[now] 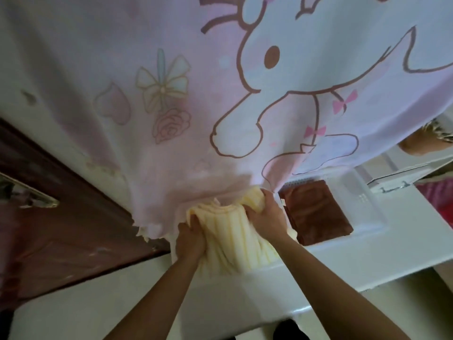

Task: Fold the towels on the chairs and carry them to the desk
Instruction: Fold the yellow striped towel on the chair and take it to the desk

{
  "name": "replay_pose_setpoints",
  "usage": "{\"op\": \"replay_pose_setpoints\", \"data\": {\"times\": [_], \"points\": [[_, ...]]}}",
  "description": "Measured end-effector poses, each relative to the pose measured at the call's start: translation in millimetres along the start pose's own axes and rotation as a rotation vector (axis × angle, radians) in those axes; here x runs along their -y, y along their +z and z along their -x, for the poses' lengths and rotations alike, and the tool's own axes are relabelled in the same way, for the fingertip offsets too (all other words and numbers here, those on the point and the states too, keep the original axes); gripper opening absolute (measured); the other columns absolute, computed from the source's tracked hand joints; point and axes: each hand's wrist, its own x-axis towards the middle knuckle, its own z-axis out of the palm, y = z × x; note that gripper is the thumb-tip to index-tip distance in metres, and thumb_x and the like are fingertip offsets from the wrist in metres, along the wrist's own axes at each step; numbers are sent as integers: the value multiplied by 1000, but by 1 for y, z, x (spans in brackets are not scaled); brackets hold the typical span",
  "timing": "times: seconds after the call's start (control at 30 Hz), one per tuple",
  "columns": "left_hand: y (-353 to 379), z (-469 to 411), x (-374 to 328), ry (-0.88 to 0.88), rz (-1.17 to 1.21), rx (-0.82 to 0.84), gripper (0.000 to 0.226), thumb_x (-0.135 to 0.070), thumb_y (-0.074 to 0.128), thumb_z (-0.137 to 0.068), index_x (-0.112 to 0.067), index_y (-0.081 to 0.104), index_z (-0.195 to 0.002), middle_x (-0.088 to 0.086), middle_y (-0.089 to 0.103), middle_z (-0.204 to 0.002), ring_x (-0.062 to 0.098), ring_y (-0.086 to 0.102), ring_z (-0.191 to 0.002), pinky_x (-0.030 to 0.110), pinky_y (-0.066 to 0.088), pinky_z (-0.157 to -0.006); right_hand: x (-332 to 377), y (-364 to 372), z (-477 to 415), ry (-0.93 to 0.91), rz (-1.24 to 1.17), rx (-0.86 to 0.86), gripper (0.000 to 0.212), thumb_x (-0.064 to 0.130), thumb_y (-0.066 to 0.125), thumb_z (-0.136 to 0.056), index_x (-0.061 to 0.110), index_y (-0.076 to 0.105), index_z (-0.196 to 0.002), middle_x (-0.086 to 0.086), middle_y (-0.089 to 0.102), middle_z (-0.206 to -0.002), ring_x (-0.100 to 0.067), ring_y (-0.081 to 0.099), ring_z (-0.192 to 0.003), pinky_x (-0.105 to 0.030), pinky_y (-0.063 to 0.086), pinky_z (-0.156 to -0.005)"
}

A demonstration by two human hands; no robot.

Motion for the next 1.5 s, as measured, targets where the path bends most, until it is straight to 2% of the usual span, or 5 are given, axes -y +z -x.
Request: {"op": "replay_pose_setpoints", "data": {"times": [0.53, 0.93, 1.3, 1.4, 1.5], "points": [[-2, -20, 6, -41, 40, -154, 58, -46, 35, -103, 2, 38, -134, 27, 53, -133, 43, 54, -118, 45, 43, -93, -22, 8, -31, 460, -527, -130, 69, 35, 82, -79, 14, 49, -136, -2, 60, -108, -24, 57, -95, -34, 48, -79], [4, -10, 16, 335, -570, -153, 43, -36, 37, -103, -1, 42, -128, 20, 52, -127, 41, 57, -107, 45, 46, -78, -26, 1, -12, 104, 176, 170, 105, 56, 61, -91, 11, -6, -158, -16, 30, -159, -34, 35, -143, -45, 36, -114], [-4, -13, 18, 783, -235, -479, 10, -7, 49, -86, -3, 50, -96, 17, 53, -93, 34, 51, -85, 45, 44, -72, -28, 24, 33, -584, 603, 133, 51, 20, 59, -90, 22, 48, -139, -5, 53, -135, -26, 51, -123, -37, 47, -99], [3, 1, 33, 1351, -498, -221, 9, -17, 49, -89, -11, 53, -95, 13, 56, -93, 29, 51, -88, 44, 46, -75, -33, 28, 27, -496, 495, 137, 53, 34, 59, -92, 24, 42, -140, -10, 41, -147, -31, 39, -137, -43, 42, -108], [10, -8, 48, 1254, -795, -7, 43, -41, 48, -95, -22, 51, -134, 13, 50, -138, 33, 42, -132, 47, 35, -106, -39, 30, 21, -428, 634, 264, 81, 47, 54, -89, 30, 11, -156, -13, 7, -165, -42, 10, -150, -59, 24, -118]]}}
